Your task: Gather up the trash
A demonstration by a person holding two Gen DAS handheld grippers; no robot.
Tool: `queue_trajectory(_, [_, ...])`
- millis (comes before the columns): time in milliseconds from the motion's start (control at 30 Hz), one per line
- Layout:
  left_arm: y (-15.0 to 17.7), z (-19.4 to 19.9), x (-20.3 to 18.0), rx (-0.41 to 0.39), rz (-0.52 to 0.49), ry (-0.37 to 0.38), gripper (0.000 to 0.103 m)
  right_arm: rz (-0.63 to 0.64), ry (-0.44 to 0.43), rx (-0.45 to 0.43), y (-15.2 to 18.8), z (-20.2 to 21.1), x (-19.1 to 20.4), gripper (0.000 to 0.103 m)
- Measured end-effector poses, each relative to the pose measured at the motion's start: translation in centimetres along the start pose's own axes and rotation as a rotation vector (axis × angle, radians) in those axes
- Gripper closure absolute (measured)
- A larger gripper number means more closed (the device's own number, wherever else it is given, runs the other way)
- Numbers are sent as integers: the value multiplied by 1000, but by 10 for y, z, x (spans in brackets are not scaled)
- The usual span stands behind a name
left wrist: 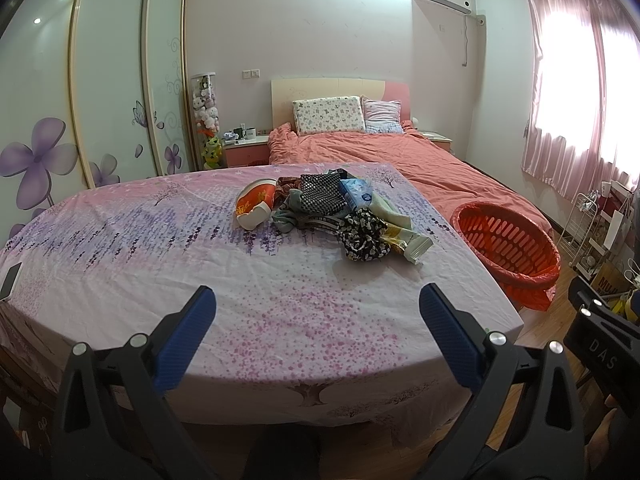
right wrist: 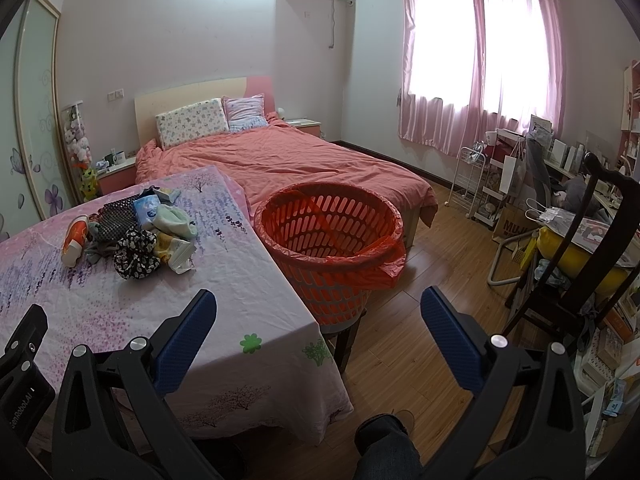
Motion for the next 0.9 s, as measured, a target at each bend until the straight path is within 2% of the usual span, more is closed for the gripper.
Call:
queue_trajectory(767, [2, -1, -1, 3, 2, -1, 4, 2, 4, 9, -2, -5, -1, 2])
queue_trajectory(900, [3, -17, 0, 14, 21, -8, 4, 3, -37, 11, 0, -14, 0, 2])
Point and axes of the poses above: each gripper's, at about its wrist camera, not at the fingertips, and z roughly against the way its jaws point, x to its left, y to its underside, the point moved 5 cm from there along -z, roughly the way its jaws point
